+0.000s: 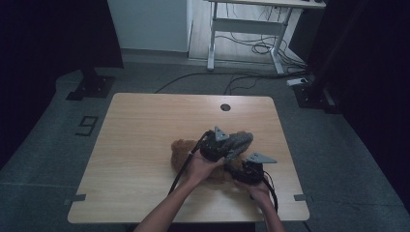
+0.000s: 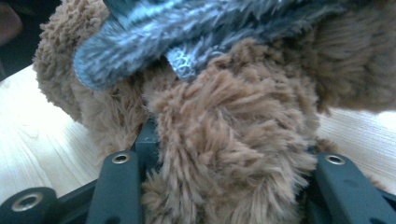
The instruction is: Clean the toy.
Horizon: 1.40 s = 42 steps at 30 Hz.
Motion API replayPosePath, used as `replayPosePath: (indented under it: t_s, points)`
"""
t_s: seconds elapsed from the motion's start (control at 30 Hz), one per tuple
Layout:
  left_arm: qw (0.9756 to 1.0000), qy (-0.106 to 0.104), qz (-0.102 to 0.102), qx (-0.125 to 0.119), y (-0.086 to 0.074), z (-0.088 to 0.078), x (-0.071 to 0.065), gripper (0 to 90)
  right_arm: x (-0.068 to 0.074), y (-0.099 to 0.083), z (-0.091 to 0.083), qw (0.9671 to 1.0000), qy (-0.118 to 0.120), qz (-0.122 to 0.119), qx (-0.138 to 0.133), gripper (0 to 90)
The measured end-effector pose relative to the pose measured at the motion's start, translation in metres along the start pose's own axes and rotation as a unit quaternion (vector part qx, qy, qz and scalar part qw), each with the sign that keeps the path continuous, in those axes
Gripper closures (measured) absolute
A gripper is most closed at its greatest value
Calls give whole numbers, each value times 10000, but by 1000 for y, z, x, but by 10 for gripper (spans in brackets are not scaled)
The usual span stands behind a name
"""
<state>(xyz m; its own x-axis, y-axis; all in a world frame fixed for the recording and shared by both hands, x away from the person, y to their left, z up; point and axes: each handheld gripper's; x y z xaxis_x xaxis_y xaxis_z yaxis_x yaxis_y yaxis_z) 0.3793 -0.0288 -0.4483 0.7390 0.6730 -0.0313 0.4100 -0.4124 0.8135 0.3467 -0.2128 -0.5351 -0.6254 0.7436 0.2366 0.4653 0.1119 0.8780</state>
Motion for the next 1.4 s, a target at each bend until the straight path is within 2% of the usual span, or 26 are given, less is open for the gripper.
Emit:
replayPosePath:
  t_s: [0.1,0.27,0.33,0.37,0.43,0.5,0.53,0.57,0.6,0.73,0.77,0.8,0.83,0.87,1.0,1.13,1.17,1.27,1.3,1.37,1.4]
  points:
    - [9999,-47,-101,-44,-6,-8,8,733,1,0,0,10000,-4,-53,-10,485]
    - [9997,183,-147,88,-18,-31,28,734,0,0,0,10000,-4,-22,-18,487]
    - [9996,218,-153,83,-20,-36,32,734,0,1,0,10000,1,-2,-26,487]
    - [9993,354,-127,57,-25,-48,39,734,0,0,0,10000,-8,-6,-50,487]
    - [9982,580,-111,37,-29,-61,47,734,0,0,0,10000,-11,11,-63,487]
    - [9977,663,-127,47,-31,-66,52,733,0,0,0,10000,-5,11,-64,488]
    - [9971,710,-249,52,-35,-72,61,734,0,0,-1,10000,2,5,-69,488]
    - [9968,662,-452,47,-42,-80,73,733,0,-1,-1,10000,5,9,-72,488]
    - [9961,720,-498,48,-47,-86,79,733,0,-1,-1,10000,3,-4,-77,487]
    - [9943,841,-654,55,-60,-99,94,732,0,-1,0,10000,12,-3,-93,488]
    - [9938,826,-742,40,-63,-100,97,732,0,-1,0,10000,11,-3,-93,488]
    - [9938,826,-742,40,-63,-100,97,732,0,-1,0,10000,8,-2,-94,487]
    - [9929,773,-901,32,-68,-103,103,732,0,-1,0,10000,2,-2,-98,488]
    - [9929,773,-901,32,-68,-103,103,732,0,-1,0,9999,-4,-6,-101,488]
    - [9912,669,-1140,21,-76,-106,111,731,0,-1,0,9999,-21,-18,-112,491]
    - [9904,584,-1256,-28,-77,-105,114,731,2,-1,1,9998,-100,-60,-132,505]
    - [9902,601,-1259,-35,-74,-103,115,731,2,0,3,9996,-213,-66,-144,521]
    - [9912,674,-1141,20,-65,-99,116,731,2,3,9,9990,-397,-56,-193,535]
    - [9916,698,-1088,5,-50,-95,120,730,-1,5,13,9986,-473,-61,-241,538]
    - [9923,671,-1040,-42,-37,-91,122,730,-4,8,20,9978,-584,-9,-323,542]
    - [9923,671,-1040,-42,-37,-91,122,730,-5,10,24,9973,-636,-27,-353,542]
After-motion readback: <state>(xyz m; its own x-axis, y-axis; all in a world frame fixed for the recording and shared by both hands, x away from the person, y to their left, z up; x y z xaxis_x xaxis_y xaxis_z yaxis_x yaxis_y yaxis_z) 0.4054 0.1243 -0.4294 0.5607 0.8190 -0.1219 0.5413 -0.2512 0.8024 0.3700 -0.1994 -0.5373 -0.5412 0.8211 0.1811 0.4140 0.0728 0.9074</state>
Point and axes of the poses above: each handheld gripper's, and its own axes: z roughly forward along the jaws, y roughly out of its top, x roughly to its left, and after that the axes turned 2 degrees about -y, right-handed
